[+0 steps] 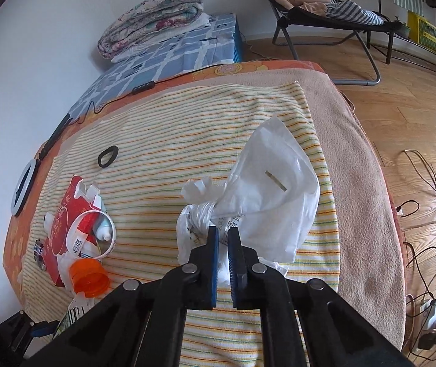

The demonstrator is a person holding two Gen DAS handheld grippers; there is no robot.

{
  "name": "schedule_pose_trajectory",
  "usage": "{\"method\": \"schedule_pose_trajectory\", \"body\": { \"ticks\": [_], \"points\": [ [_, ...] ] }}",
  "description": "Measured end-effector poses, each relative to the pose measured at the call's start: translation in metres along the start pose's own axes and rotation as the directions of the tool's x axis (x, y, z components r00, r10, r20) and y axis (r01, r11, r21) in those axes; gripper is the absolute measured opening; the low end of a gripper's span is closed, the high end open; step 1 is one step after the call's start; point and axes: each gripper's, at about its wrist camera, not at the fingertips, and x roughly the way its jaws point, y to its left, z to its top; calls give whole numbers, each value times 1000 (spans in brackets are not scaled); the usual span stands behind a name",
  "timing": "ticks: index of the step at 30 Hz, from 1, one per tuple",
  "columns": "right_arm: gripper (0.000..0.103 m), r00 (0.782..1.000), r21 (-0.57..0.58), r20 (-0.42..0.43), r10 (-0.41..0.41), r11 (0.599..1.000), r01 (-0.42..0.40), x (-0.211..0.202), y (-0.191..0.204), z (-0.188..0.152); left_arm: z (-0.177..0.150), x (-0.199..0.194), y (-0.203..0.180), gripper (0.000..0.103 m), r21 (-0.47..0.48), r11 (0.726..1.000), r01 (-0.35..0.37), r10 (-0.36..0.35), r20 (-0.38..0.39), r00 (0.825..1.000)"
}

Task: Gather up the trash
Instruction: 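Carry the milk carton with the left tool while the right tool carries the bag to the basket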

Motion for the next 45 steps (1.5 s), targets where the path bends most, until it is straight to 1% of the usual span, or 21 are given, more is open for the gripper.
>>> {"method": "schedule_pose_trajectory", "body": {
  "ticks": [1,2,3,4,5,6,7,9,10,11,12,13,15,17,22,26,28,32,37,42,45],
  "points": [
    [4,1000,-1,3,17,1000,-17,-2,0,-1,-1,-2,0,80,-5,1000,0,0,1,1000],
    [9,1000,6,-5,17,1000,-17,-2,-1,-2,-1,-4,1,80,-10,1000,0,0,3,1000],
    [19,1000,21,-19,14,1000,-13,-1,-2,-3,-2,-7,1,80,-13,1000,-1,1,6,1000],
    [46,999,31,-30,20,999,-19,0,-3,-4,-4,-10,2,80,-16,1000,-1,1,9,1000],
    [68,999,30,-26,27,999,-27,0,-2,-5,-5,-12,2,80,-22,1000,-1,1,13,1000],
    [72,1000,15,-16,25,1000,-25,0,1,-6,-6,-15,4,80,-27,1000,-1,1,17,1000],
    [73,1000,-6,-19,16,1000,-16,2,4,-6,-7,-18,4,80,-31,1000,-1,2,20,1000],
    [73,999,-49,-54,-8,999,5,12,13,-4,-9,-22,7,80,-40,999,-7,8,25,1000],
    [73,997,-68,-64,-37,997,32,18,16,-4,-11,-23,8,80,-49,999,-7,8,27,1000],
    [70,995,-84,-65,-73,994,68,22,18,-5,-12,-25,11,80,-60,998,-4,6,27,1000],
    [65,993,-95,-66,-99,991,92,26,20,-5,-13,-27,13,80,-69,998,1,1,30,1000],
    [47,992,-97,-72,-108,990,101,29,19,-5,-14,-30,14,80,-75,997,0,2,34,999],
    [44,993,-84,-63,-99,992,93,29,17,-6,-16,-34,16,80,-76,997,-9,12,41,999],
    [37,994,-88,-45,-95,992,91,23,17,-7,-17,-40,18,80,-84,996,-12,17,51,999],
    [37,999,-76,-8,-41,996,40,-8,20,-10,-22,-62,18,80,-89,995,-39,46,83,995],
    [37,1000,-112,30,3,994,1,-44,37,-20,-33,-82,18,80,-103,993,-57,67,99,993],
    [37,999,-122,36,40,992,-35,-64,47,-30,-41,-92,19,80,-115,991,-65,77,101,992],
    [37,996,-157,37,86,984,-79,-99,68,-58,-61,-112,20,80,-140,987,-82,97,101,990],
    [37,991,-208,33,127,971,-117,-131,95,-98,-85,-135,25,80,-185,978,-98,118,103,988],
    [37,987,-246,1,160,957,-155,-150,116,-143,-109,-146,24,80,-219,970,-102,125,92,988],
    [37,982,-253,-35,186,949,-189,-154,127,-169,-124,-147,21,80,-241,965,-100,121,77,990]
  ]
}}
